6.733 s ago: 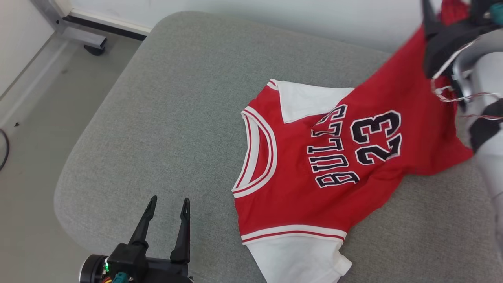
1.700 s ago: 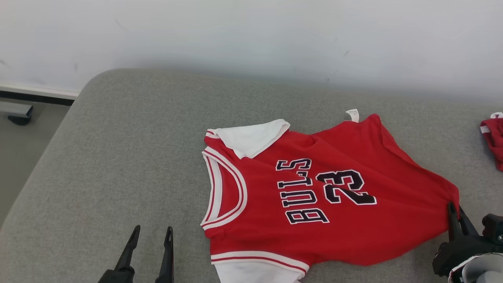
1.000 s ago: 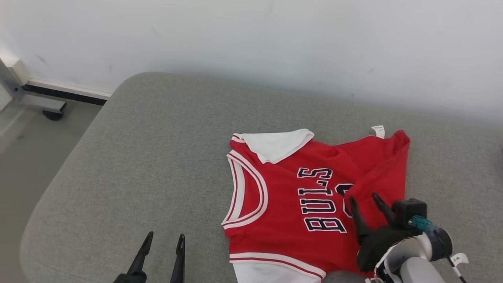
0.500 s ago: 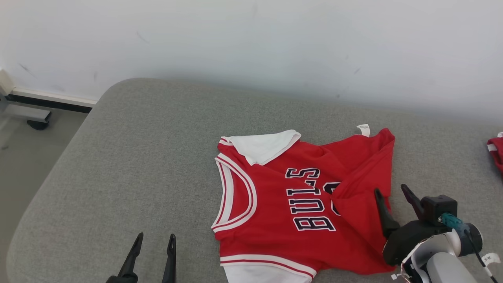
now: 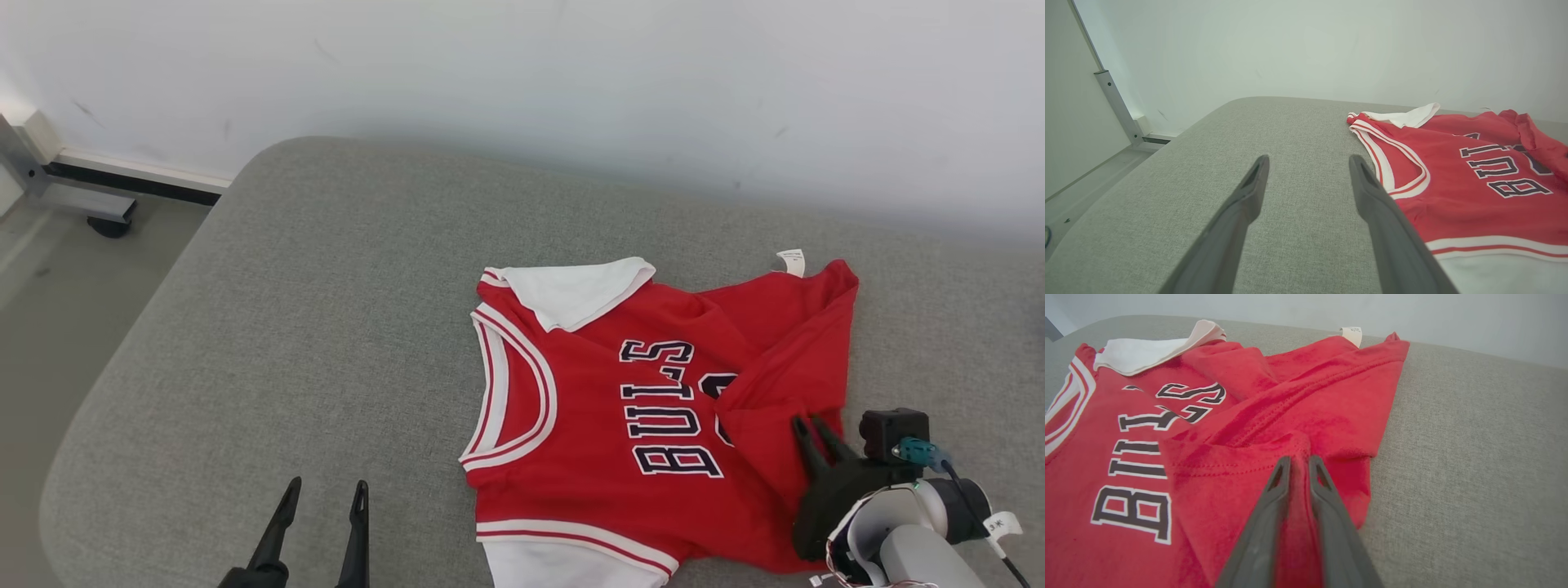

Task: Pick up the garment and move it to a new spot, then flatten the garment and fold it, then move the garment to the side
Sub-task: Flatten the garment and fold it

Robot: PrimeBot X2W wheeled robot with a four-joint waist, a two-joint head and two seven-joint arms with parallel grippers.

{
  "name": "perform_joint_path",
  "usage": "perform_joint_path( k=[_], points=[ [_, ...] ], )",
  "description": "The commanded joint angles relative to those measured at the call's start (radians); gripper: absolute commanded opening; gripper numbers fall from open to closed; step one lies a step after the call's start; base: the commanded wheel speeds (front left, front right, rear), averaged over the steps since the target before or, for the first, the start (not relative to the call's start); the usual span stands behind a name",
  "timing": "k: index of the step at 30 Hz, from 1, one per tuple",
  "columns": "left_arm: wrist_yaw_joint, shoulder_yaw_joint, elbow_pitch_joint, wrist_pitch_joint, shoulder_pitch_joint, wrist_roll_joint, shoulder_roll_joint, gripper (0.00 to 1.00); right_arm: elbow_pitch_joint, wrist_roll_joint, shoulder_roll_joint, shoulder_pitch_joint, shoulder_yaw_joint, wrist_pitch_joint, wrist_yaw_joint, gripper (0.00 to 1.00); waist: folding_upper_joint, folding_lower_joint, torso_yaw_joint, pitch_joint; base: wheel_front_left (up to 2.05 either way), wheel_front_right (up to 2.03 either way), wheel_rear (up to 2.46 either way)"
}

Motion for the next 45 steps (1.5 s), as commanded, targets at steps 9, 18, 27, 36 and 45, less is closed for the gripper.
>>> perform_joint_path(
  k=[9, 18, 27, 36, 45],
  points=[
    [0.012, 0.011, -0.005, -0.003, 0.012, 0.001, -0.001, 1.0, -0.02, 0.028, -0.009, -0.027, 0.003, -0.116, -0.003, 0.0, -0.0001, 0.0, -0.045, -0.011, 0.0, 0.0, 0.0],
    [0.014, 0.007, -0.012, -0.003, 0.016, -0.008, -0.001, 1.0, -0.193, 0.039, -0.002, 0.164, -0.175, -0.154, -0.003, 0.0, -0.0001, 0.0, -0.118, -0.011, 0.0, 0.0, 0.0],
    [0.01, 0.003, -0.003, -0.003, 0.003, -0.009, -0.001, 1.0, -0.423, 0.012, 0.135, 0.393, -0.342, -0.071, -0.003, 0.5, -0.0001, 0.0, -0.16, 0.003, 0.0, 0.0, 0.0],
    [0.0, 0.0, 0.011, -0.003, 0.013, 0.009, -0.001, 1.0, -0.494, -0.033, 0.17, 0.454, -0.402, -0.036, -0.003, 1.0, -0.0001, 0.0, -0.159, -0.031, 0.0, 0.0, 0.0],
    [-0.028, -0.091, 0.06, -0.003, 0.093, 0.031, 0.016, 1.0, -0.49, -0.052, 0.158, 0.501, -0.433, 0.006, -0.003, 1.0, -0.0001, 0.0, -0.144, -0.069, 0.0, 0.0, 0.0]
  ],
)
